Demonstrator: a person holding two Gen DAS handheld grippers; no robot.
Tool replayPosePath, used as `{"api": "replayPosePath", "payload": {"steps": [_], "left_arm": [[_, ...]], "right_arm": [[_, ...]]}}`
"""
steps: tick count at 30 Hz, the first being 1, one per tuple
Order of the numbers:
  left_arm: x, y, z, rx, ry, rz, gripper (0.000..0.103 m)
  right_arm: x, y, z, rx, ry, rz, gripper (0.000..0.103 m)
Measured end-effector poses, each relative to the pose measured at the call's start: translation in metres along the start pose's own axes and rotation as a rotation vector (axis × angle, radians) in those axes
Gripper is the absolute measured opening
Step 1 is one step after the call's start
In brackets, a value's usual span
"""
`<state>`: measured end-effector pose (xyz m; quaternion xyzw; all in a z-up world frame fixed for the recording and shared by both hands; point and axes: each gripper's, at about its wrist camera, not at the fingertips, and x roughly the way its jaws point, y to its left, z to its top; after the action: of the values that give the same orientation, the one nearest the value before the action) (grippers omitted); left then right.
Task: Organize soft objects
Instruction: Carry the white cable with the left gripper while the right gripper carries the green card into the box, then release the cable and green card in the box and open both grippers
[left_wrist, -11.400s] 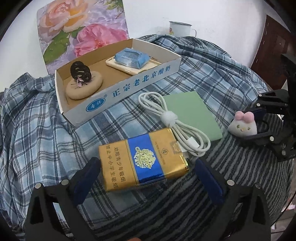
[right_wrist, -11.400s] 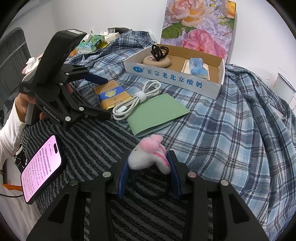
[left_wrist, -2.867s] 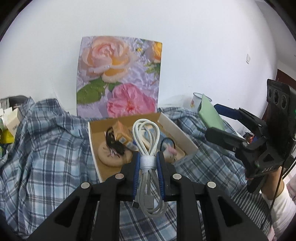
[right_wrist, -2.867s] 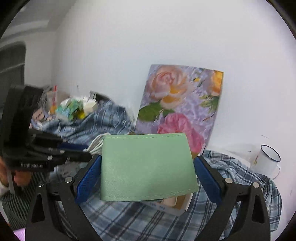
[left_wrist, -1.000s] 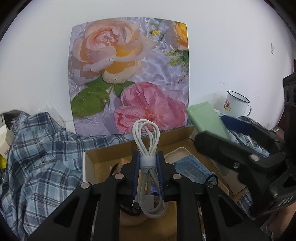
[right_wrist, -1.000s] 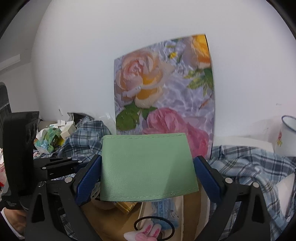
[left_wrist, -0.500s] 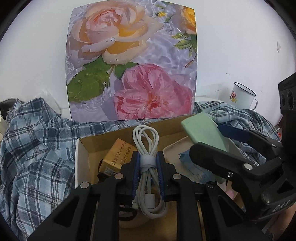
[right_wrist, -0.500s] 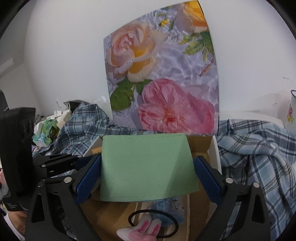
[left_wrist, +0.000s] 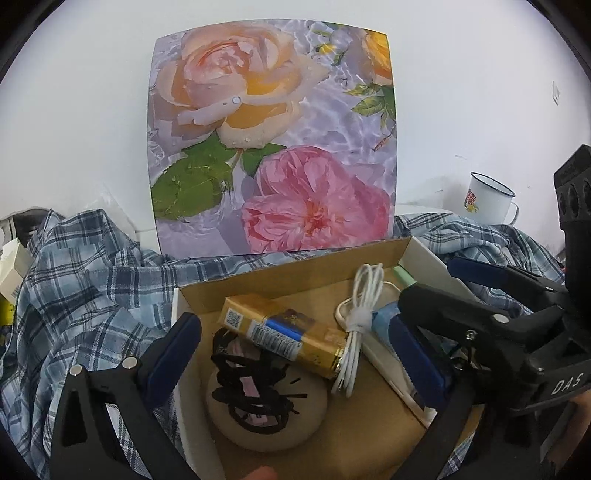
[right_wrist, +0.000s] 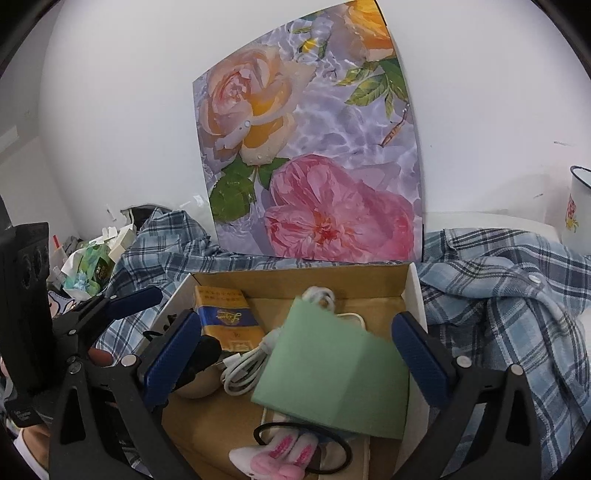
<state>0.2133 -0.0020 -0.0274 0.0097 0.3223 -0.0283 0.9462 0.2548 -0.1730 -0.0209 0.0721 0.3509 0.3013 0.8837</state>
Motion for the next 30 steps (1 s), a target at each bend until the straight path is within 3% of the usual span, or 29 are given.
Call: {"api": "replayPosePath", "payload": {"steps": [10,21,30], "left_arm": [[-0.016,0.012,0.002,-0.03,-0.049,-0.014,0.103],[-0.048,0.027,0.011,-0.075,-0.132,-0.021,0.103],[-0.058,0.026,0.011,-0.062,-0.152,-0.019,0.103]], "right_arm": [[-0.013,0.004,0.003,-0.018,-0.044,-0.001,0.103],[-0.048,0.01,0.009,-0.043,-0.161,-0.049,0.103],[-0.058,0.021,0.011,-0.079,-0.189,-0.023,0.103]]}}
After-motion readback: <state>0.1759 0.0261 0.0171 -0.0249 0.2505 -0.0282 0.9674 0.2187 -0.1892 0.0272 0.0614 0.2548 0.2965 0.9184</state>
